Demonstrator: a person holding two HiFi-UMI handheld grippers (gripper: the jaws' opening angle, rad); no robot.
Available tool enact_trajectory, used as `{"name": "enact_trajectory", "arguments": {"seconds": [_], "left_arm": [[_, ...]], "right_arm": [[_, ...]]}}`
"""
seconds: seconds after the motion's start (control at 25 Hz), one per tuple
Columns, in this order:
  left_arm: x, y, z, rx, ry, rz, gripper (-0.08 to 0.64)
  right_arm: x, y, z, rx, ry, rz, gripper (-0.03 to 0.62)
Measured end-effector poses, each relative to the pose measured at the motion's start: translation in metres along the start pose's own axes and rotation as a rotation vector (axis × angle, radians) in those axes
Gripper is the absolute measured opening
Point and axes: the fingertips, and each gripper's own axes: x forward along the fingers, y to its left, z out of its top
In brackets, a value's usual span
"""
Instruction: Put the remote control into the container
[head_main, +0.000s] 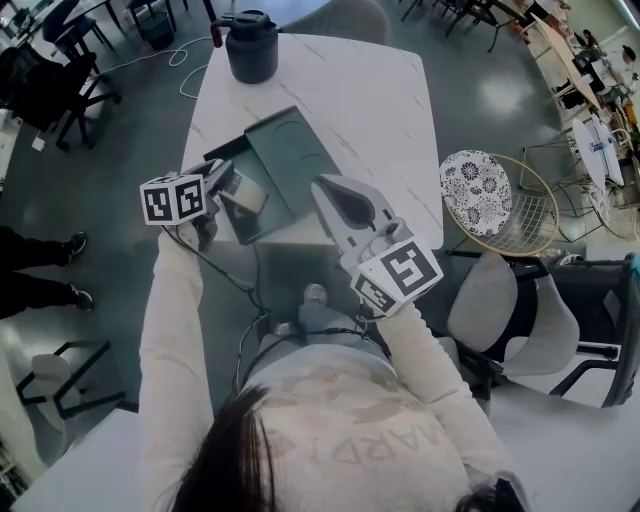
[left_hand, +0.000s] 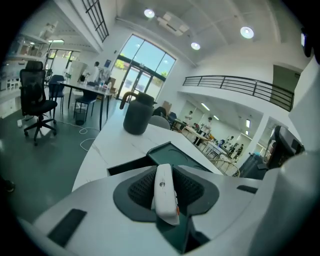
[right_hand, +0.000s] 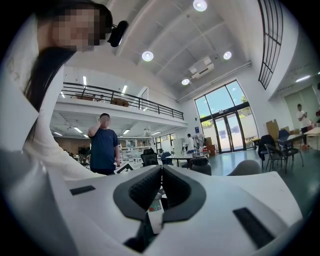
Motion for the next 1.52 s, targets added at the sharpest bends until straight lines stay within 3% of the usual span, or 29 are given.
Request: {"name": "enact_trajectory", "arguments": {"seconds": [0.28, 0.72, 0.96, 1.28, 1.52], "left_arm": [[0.013, -0.003, 0.003, 0.036, 0.066, -0.043, 0.101], [0.044, -0.008, 0.003, 0.149, 0.27, -0.123, 0.11], [0.062, -0.005, -0.011, 0.072, 0.392, -0.168, 0.115], [0.078, 0.005, -0.032, -0.018, 0.5, -0.166, 0.124], [0.086, 0.009, -0.045, -0.036, 0.609, -0.133, 0.127]], "right_arm": [[-0.003, -0.004, -0.002, -0.003, 0.007, -0.011, 0.017], [-0.005, -0.022, -0.009, 0.008, 0.024, -0.032, 0.017], [-0.005, -0.033, -0.014, 0.013, 0.031, -0.038, 0.017], [-0.003, -0.048, -0.02, 0.025, 0.046, -0.044, 0.017], [0.001, -0.053, -0.025, 0.034, 0.051, -0.034, 0.017]]}}
